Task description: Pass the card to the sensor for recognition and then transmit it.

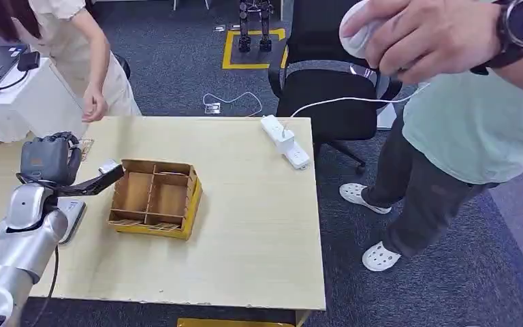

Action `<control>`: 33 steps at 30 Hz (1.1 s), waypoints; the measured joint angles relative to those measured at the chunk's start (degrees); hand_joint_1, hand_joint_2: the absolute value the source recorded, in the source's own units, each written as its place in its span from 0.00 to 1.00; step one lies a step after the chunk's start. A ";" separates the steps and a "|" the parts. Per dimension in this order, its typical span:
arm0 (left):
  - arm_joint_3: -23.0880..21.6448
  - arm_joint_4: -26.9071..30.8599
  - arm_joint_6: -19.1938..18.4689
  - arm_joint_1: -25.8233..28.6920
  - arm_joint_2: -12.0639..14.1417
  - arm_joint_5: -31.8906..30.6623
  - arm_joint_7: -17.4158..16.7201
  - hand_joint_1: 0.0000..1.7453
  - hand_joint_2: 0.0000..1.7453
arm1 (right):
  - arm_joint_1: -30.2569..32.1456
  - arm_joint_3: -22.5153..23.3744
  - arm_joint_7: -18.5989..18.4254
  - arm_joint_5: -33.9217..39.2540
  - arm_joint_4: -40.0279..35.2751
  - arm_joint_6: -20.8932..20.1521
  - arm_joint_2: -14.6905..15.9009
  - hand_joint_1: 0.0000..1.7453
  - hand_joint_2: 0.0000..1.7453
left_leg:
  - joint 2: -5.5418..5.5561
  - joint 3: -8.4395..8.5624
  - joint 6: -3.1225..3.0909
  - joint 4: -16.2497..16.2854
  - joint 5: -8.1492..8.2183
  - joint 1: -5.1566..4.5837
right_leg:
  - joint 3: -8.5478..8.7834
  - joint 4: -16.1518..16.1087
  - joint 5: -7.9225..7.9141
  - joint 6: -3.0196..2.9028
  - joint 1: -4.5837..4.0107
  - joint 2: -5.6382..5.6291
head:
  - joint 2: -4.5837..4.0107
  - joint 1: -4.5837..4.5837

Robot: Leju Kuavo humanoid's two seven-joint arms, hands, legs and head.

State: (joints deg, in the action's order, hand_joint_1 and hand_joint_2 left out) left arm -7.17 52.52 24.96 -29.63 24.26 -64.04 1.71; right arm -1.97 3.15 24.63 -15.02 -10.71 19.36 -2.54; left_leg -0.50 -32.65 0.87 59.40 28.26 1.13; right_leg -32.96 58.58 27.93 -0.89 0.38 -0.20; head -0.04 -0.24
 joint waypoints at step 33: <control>8.57 0.48 9.29 24.38 2.03 -6.47 3.76 1.00 1.00 | 0.49 2.84 1.46 -0.87 -0.02 -0.24 0.00 0.00 0.00 | 0.04 -0.09 0.00 -0.02 0.01 -0.01 | -0.09 -0.02 0.05 -0.02 0.01 0.05 | 0.00 0.02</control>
State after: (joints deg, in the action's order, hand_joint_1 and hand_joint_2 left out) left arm 1.40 53.00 34.25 -5.25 26.29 -70.51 5.46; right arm -1.48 5.99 26.10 -15.89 -10.73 19.12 -2.54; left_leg -0.46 -32.75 0.87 59.38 28.27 1.12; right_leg -33.05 58.56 27.97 -0.91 0.38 -0.15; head -0.04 -0.22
